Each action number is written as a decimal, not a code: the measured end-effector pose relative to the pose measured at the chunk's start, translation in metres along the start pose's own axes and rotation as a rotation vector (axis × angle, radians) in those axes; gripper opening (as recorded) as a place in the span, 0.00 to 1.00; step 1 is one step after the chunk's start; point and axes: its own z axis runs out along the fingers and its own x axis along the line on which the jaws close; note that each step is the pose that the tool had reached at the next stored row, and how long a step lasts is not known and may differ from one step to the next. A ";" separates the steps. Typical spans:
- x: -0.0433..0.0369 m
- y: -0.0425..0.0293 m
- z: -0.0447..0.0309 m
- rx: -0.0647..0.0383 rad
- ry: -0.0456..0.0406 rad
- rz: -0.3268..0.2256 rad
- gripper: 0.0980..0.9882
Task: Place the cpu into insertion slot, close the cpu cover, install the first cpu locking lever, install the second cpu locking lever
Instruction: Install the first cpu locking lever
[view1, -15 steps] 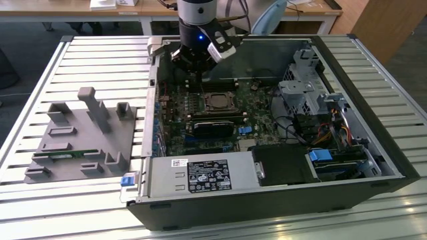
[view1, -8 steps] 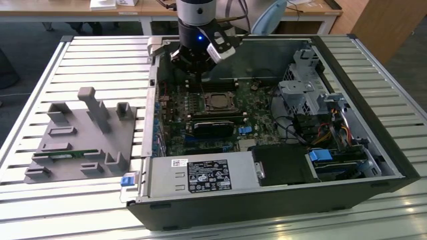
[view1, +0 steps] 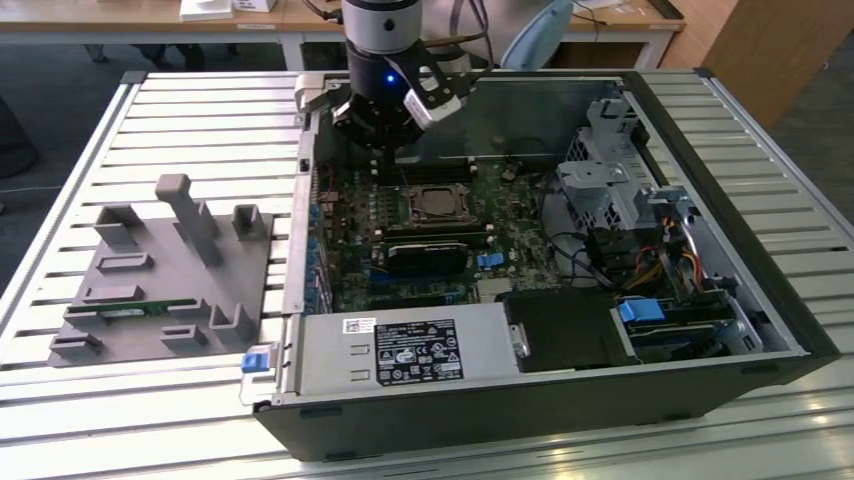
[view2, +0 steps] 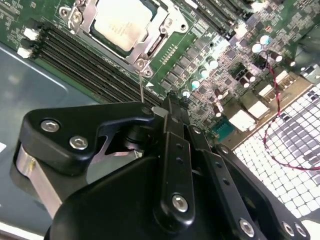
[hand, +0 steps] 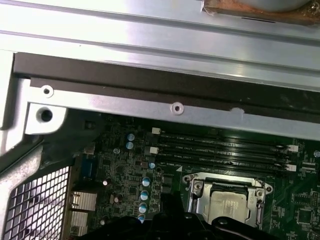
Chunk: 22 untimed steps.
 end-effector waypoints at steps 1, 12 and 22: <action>-0.0001 0.0014 0.0005 0.000 0.0000 0.000 0.01; -0.0079 0.0084 0.0020 0.000 0.0000 0.001 0.01; -0.0218 0.0069 0.0028 0.000 0.0000 0.001 0.01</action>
